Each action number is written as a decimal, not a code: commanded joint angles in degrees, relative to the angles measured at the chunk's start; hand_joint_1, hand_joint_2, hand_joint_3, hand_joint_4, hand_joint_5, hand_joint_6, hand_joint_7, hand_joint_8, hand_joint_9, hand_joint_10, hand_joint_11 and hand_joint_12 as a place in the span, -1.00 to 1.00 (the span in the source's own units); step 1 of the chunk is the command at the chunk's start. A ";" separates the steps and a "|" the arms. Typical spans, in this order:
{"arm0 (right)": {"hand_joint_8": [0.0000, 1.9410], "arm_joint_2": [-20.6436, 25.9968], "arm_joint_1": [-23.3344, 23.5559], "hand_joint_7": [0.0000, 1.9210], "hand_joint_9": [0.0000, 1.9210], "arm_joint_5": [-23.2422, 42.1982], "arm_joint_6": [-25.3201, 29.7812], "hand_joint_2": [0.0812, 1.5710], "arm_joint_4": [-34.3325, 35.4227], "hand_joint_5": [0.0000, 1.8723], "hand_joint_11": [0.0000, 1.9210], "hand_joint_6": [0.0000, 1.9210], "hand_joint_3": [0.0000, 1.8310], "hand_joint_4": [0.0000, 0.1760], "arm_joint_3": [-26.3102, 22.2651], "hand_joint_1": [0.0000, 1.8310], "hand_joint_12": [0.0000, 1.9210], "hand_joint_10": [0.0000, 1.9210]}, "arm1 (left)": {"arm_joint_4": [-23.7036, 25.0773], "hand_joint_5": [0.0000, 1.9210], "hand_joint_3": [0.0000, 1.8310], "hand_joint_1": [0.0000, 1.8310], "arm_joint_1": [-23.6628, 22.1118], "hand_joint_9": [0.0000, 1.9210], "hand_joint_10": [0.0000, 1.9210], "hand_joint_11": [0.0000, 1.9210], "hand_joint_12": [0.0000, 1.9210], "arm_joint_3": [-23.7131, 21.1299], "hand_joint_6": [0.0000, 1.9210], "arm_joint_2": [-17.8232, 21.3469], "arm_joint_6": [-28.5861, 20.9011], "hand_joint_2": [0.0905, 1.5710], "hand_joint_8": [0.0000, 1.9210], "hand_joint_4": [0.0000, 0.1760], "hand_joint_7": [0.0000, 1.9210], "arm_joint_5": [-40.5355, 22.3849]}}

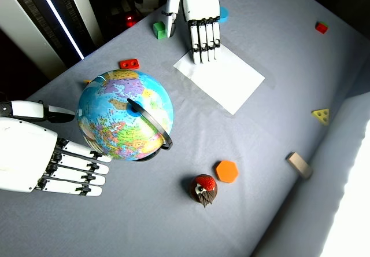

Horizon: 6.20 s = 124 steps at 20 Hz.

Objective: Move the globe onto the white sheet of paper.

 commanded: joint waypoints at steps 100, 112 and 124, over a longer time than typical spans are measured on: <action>-1.00 -42.31 22.18 -0.79 -0.82 24.66 -75.20 0.49 45.25 -0.79 -1.00 -1.00 -1.00 -1.00 21.24 -1.00 -0.67 -1.00 | -9.82 -0.98 -1.00 -1.00 0.89 -1.00 -1.00 -1.00 -1.00 -4.92 -1.00 -0.26 3.99 0.60 -1.00 -1.00 -1.00 -12.84; -1.00 -31.96 24.21 -0.78 -0.81 22.69 -68.36 0.48 45.09 -0.78 -1.00 -0.99 -1.00 -1.00 11.50 -1.00 -0.65 -1.00 | -11.69 -0.99 -1.00 -1.00 1.26 -1.00 -1.00 -1.00 -1.00 -6.75 -1.00 1.75 1.74 0.60 -1.00 -1.00 -1.00 -13.59; -1.00 -11.22 13.09 -0.78 -0.81 -23.30 -63.61 0.48 58.56 -0.77 -1.00 -1.00 -1.00 -1.00 -12.65 -1.00 -0.53 -1.00 | -42.64 -0.98 -1.00 -1.00 -18.21 -1.00 -1.00 -1.00 -1.00 -19.96 -1.00 8.43 19.96 0.59 -1.00 -1.00 -1.00 11.07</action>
